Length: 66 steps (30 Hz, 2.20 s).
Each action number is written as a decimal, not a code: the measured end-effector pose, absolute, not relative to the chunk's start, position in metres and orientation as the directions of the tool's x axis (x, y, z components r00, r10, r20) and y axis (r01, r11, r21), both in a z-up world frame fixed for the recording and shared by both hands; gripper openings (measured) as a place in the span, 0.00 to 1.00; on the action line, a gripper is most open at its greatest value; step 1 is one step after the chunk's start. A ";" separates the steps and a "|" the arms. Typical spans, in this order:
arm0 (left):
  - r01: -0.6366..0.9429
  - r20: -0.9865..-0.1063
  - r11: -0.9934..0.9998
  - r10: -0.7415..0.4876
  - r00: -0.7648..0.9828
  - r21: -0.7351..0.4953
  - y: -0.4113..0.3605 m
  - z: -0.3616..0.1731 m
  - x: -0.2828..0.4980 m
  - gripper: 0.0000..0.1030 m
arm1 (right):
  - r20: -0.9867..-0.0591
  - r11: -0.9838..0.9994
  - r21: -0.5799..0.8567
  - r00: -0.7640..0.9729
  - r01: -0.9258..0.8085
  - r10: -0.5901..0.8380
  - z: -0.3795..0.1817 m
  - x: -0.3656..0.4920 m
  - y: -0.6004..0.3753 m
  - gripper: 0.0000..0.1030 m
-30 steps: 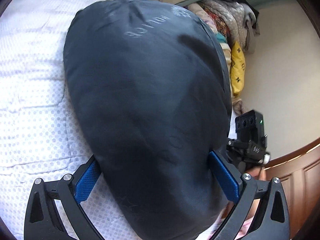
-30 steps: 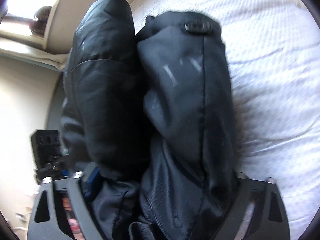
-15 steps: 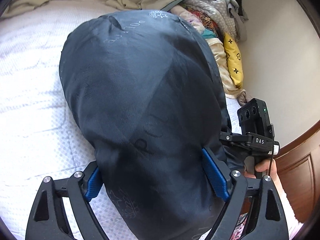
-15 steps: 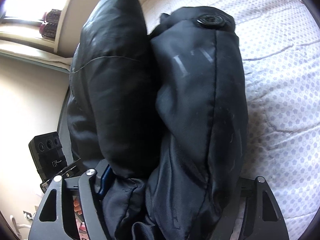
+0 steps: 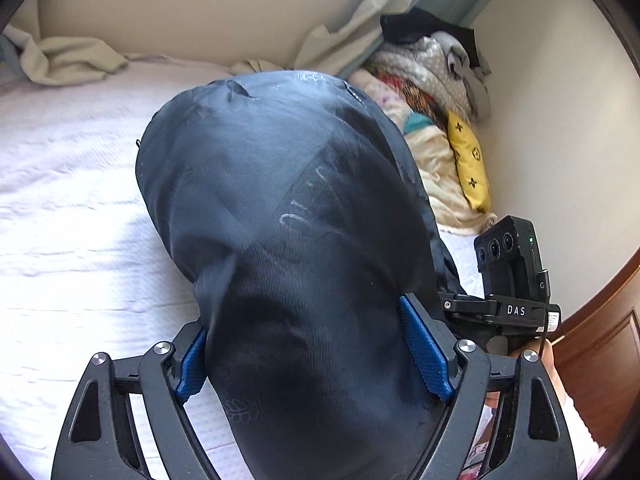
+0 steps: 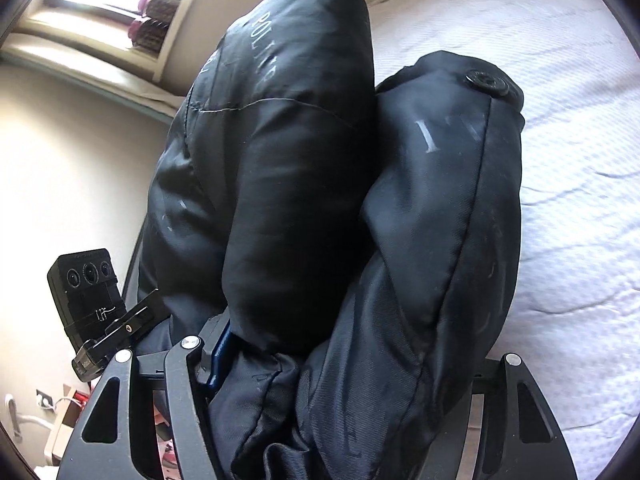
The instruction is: Fold large clothes
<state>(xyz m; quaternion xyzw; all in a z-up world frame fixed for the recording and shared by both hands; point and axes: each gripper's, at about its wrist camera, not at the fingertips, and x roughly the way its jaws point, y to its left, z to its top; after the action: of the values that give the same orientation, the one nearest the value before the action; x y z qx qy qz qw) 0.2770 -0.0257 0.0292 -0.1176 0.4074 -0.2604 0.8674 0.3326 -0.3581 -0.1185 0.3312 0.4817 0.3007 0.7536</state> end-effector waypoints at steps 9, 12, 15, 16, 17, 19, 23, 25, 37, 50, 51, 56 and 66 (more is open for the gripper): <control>0.316 -0.613 0.867 -0.497 0.615 -0.386 0.020 0.055 0.255 0.84 | -0.477 0.563 0.799 0.348 -0.212 0.807 -0.103 0.331 -0.322 0.64; 0.295 -0.612 0.877 -0.477 0.631 -0.379 0.039 0.055 0.247 0.84 | -0.468 0.553 0.802 0.339 -0.226 0.816 -0.104 0.330 -0.311 0.64; 0.266 -0.618 0.887 -0.455 0.641 -0.377 0.057 0.051 0.241 0.84 | -0.466 0.546 0.805 0.320 -0.235 0.825 -0.108 0.331 -0.292 0.64; 0.254 -0.621 0.890 -0.448 0.643 -0.378 0.062 0.049 0.241 0.84 | -0.468 0.545 0.804 0.313 -0.237 0.826 -0.110 0.331 -0.288 0.64; 0.240 -0.626 0.893 -0.440 0.644 -0.380 0.067 0.046 0.241 0.84 | -0.472 0.547 0.802 0.307 -0.239 0.826 -0.110 0.336 -0.281 0.64; 0.208 -0.640 0.899 -0.422 0.643 -0.384 0.078 0.036 0.243 0.84 | -0.489 0.559 0.792 0.293 -0.245 0.821 -0.113 0.341 -0.268 0.64; 0.122 -0.714 0.918 -0.373 0.592 -0.378 0.094 0.003 0.249 0.85 | -0.578 0.632 0.737 0.259 -0.242 0.774 -0.133 0.341 -0.247 0.64; 0.096 -0.745 0.926 -0.351 0.568 -0.364 0.096 -0.012 0.249 0.87 | -0.620 0.665 0.712 0.243 -0.224 0.746 -0.144 0.339 -0.242 0.65; 0.110 -0.766 0.974 -0.223 0.603 -0.198 0.074 -0.002 0.237 0.93 | -0.733 0.788 0.570 0.290 -0.231 0.615 -0.116 0.319 -0.251 0.78; 0.144 -0.747 0.989 -0.081 0.660 0.019 0.046 0.014 0.219 0.93 | -0.706 0.912 0.199 0.593 -0.358 0.387 -0.018 0.265 -0.238 0.72; 0.143 -0.747 0.989 -0.075 0.660 0.027 0.044 0.014 0.217 0.93 | -0.689 0.905 0.186 0.607 -0.382 0.397 -0.012 0.257 -0.236 0.69; 0.157 -0.740 0.986 -0.068 0.669 0.051 0.030 0.019 0.210 0.93 | -0.658 0.873 0.162 0.609 -0.459 0.442 0.005 0.244 -0.224 0.48; 0.191 -0.736 0.981 -0.106 0.668 0.031 -0.001 0.027 0.165 0.96 | -0.699 0.891 0.252 0.565 -0.378 0.438 0.005 0.251 -0.230 0.66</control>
<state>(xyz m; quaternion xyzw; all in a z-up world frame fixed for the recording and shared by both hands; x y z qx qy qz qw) 0.1649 -0.0014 0.0275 0.0529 0.3990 -0.0815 0.9118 0.2510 -0.2301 0.0045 0.0370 0.4053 0.2308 0.8838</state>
